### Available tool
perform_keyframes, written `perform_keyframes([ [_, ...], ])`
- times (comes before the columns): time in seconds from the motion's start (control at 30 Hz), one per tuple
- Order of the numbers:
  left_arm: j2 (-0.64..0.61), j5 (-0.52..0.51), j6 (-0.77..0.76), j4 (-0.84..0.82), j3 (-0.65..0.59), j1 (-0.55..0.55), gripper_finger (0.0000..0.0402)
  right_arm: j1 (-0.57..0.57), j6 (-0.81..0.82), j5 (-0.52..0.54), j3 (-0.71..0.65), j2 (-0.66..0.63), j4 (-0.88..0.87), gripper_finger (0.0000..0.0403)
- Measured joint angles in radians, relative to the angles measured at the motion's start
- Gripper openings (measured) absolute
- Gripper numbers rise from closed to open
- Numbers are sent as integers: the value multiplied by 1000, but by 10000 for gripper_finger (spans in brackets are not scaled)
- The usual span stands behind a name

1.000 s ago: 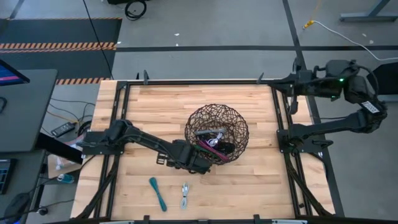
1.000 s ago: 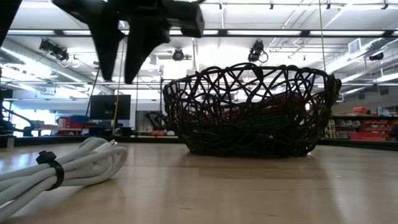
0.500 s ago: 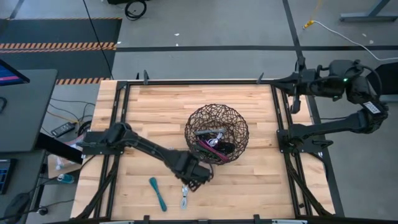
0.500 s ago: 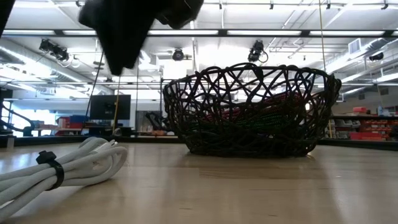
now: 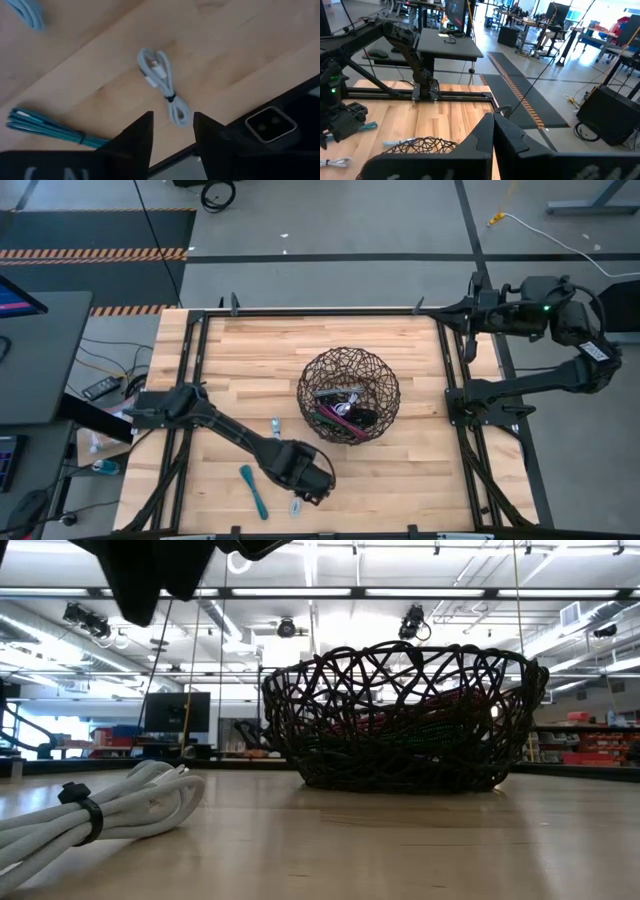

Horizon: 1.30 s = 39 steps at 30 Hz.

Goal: Pick and place USB-C Cables
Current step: Put the bottom gray charger cable into the black wire basket

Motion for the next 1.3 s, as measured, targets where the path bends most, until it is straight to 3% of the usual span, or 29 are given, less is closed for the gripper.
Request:
perform_keyframes([
  [0.17, 40, -33, -37, 9, 1, -8, 176, 0, 0, -2, 0, 5, 0, 20],
  [0.37, 110, 60, -59, 12, 1, -8, 213, 0, 0, -27, 0, 4, 1, 16],
  [0.57, 132, 71, -112, 66, 0, -4, 234, 0, -2, -35, 0, 4, 2, 15],
  [1.1, 186, 10, -182, 90, 0, -4, 233, 0, -8, -37, 0, -6, 13, 13],
  [1.3, 203, 17, -220, 132, 0, -5, 201, 0, -10, -37, 0, -16, 18, 13],
])
